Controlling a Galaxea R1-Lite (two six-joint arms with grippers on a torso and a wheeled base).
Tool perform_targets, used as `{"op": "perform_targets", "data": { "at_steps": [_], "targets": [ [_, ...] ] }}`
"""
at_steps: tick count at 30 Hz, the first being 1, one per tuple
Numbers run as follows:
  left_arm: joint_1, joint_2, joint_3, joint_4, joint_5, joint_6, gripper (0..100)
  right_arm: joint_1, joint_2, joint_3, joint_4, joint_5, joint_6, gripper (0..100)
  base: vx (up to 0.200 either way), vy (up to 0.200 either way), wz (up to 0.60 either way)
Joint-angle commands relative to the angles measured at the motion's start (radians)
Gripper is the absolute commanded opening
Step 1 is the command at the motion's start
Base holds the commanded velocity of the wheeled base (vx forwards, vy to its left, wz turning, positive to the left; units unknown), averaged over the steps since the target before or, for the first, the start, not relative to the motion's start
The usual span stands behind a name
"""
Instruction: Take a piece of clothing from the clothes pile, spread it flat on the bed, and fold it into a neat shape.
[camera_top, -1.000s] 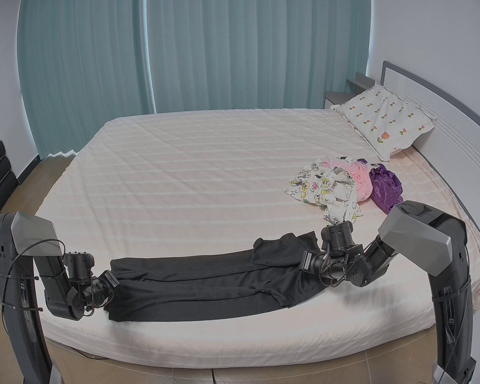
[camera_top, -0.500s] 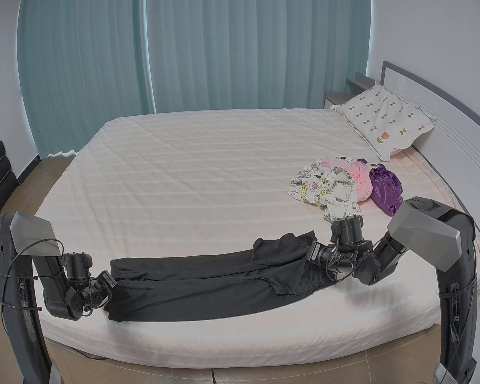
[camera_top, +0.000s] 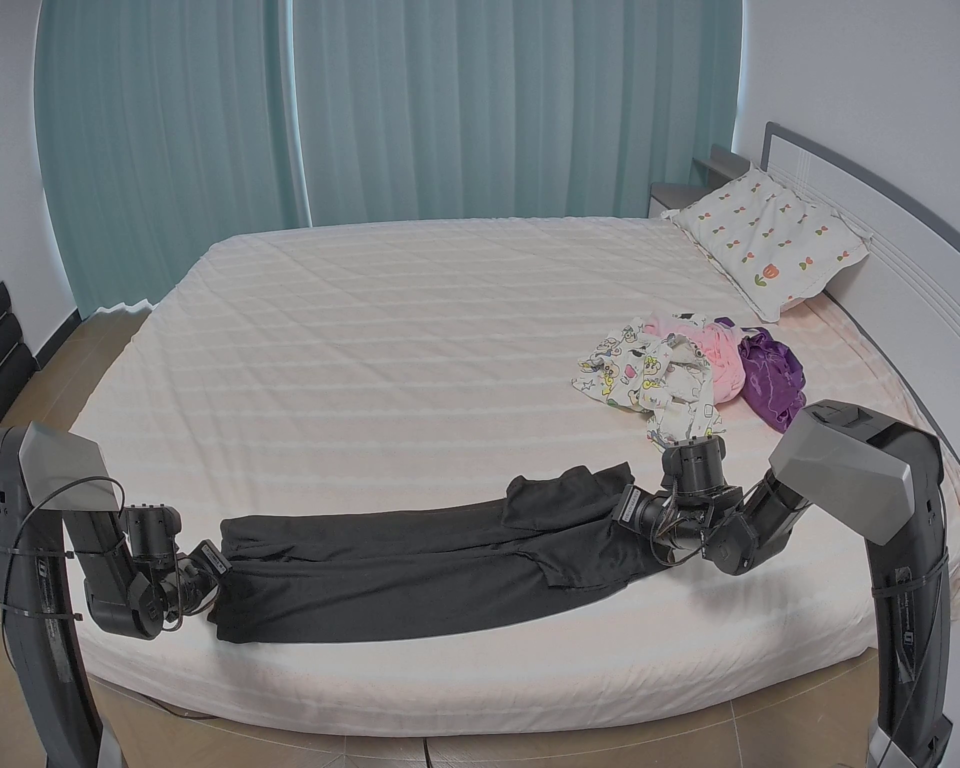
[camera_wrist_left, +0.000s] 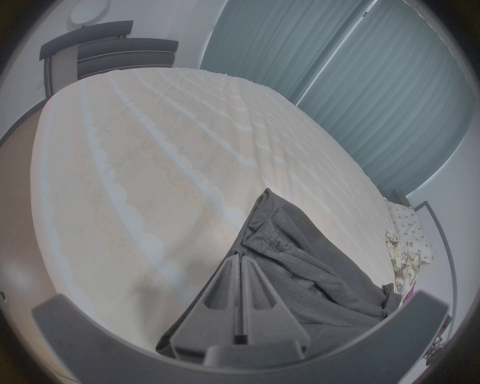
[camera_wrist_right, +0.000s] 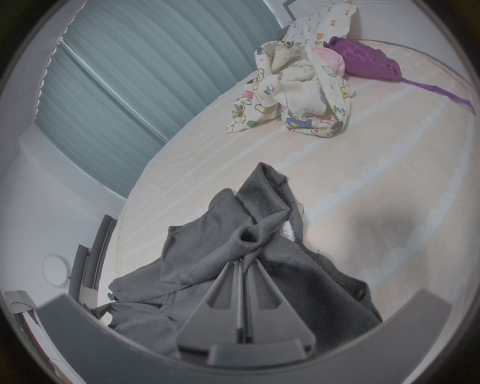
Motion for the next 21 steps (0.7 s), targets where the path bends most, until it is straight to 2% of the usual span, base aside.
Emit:
{"op": "perform_targets", "data": {
  "at_steps": [1,2,3,10,14,21],
  "targets": [
    [0.001,0.002,-0.002,0.0,0.001,-0.003,0,0.0,0.013,-0.01,0.008,0.003,0.0,100,0.0,0.0,0.0],
    [-0.001,0.002,-0.002,0.0,0.001,-0.001,0,0.0,0.013,-0.013,0.008,0.003,0.002,100,0.0,0.0,0.0],
    [-0.001,0.002,0.0,0.0,0.001,-0.001,100,0.0,0.014,-0.013,0.006,0.003,0.002,100,0.0,0.0,0.0],
    [0.005,-0.012,0.016,0.0,0.001,-0.003,100,-0.004,0.008,-0.003,0.0,0.0,0.006,100,0.0,0.0,0.0],
    [0.03,-0.055,0.027,0.001,-0.003,-0.007,100,-0.036,-0.021,0.005,-0.001,-0.001,0.009,100,0.0,0.0,0.0],
    [0.042,-0.118,0.038,0.0,-0.016,-0.013,100,-0.067,-0.087,0.002,0.0,-0.003,0.057,100,0.0,0.0,0.0]
  ]
}}
